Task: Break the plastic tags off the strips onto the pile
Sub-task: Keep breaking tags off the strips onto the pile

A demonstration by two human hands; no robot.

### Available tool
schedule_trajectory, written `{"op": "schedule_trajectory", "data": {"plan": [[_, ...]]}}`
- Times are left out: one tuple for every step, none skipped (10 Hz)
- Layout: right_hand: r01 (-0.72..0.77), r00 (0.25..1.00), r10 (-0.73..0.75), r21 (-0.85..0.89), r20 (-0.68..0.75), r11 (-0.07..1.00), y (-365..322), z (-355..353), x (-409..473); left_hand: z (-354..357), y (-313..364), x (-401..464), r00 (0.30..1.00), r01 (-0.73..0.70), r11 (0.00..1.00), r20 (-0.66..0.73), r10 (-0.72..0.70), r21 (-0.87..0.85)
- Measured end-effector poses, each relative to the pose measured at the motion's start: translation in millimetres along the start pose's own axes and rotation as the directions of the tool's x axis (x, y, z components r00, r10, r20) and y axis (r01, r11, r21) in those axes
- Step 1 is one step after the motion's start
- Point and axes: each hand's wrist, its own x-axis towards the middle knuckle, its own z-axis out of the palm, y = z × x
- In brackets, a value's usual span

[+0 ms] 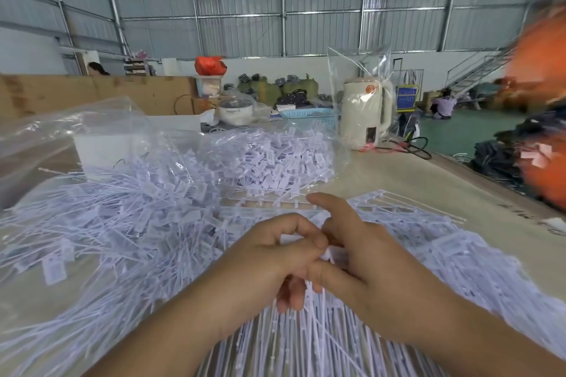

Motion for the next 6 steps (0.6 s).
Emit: {"op": "schedule_trajectory", "data": {"plan": [[-0.004,0.998,0.006,-0.037,0.062,0.999,2,-8,1,-10,-6,6,1.0,-0.014,1.0,-0.02,0.013,-0.016],[-0.039,0.994,0.043,-0.039,0.101,0.998,7,-16,0,-19,-13,7,0.997,-0.017,1.0,-0.077,0.016,-0.02],[-0.065,0.991,0.075,-0.092,0.112,0.994,10,-17,0,-22,-12,7,0.999,0.011,0.999,-0.038,-0.009,0.053],[-0.073,0.992,0.083,-0.108,0.094,0.992,10,-15,2,-21,-16,7,0.999,0.024,0.992,-0.044,-0.018,0.12],[-0.1,0.993,0.105,-0.096,0.046,0.99,6,-13,1,-16,-16,8,0.995,0.036,0.999,-0.097,-0.035,0.012],[-0.104,0.992,0.094,-0.136,-0.082,0.985,-1,-7,0,-10,-14,10,0.983,0.022,0.98,-0.174,-0.057,-0.197]]}}
